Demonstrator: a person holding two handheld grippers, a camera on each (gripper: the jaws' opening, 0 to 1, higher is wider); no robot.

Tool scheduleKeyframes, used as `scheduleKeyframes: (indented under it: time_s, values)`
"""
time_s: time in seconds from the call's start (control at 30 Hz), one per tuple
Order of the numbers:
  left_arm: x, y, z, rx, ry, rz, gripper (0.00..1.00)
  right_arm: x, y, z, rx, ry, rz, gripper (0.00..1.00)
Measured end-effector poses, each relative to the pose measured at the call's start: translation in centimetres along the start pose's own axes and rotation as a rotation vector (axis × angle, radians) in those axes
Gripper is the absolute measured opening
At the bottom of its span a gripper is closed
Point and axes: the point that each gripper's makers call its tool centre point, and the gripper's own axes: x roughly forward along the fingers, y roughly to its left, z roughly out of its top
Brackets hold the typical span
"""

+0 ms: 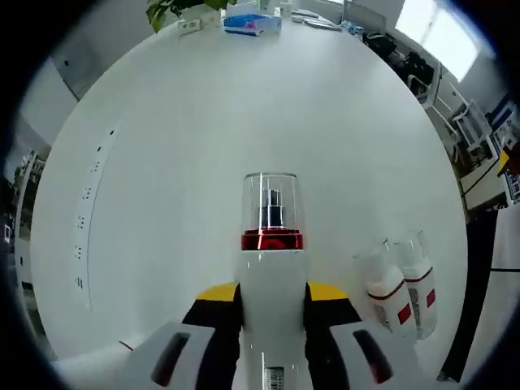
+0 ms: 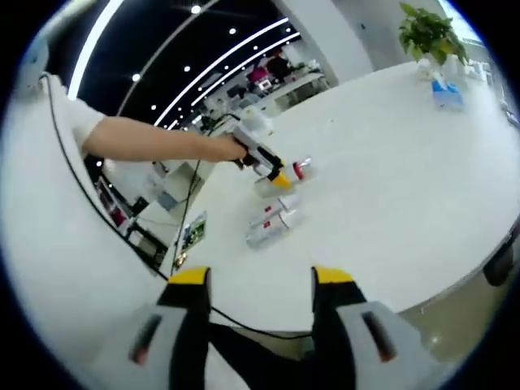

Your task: Arrange the skincare products in the storage area until every visible bottle or jar stands upright without overlapping.

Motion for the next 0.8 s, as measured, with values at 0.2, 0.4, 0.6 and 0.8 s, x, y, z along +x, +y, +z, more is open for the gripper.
scheduleKeyframes:
  time_s: [0.2, 0.4, 0.6, 0.8]
  values:
    - [0.1, 0.0, -0.1, 0.000, 0.014, 0.005, 0.29, -3.3, -1.2, -1.9, 0.063, -0.054, -0.077, 0.47]
    - [0.1, -0.1, -0.1, -0.015, 0.002, 0.011, 0.29, -7.1, -2.4, -4.7, 0.120, -0.080, -0.141, 0.47]
    - [0.0, -0.2, 0.0, -0.053, -0.021, 0.024, 0.29, -9.8, -2.2, -7.3, 0.153, -0.076, -0.178, 0.47]
    - [0.0, -0.3, 0.0, -0.083, -0.044, 0.035, 0.29, -11.0, -1.1, -8.8, 0.151, -0.046, -0.181, 0.48]
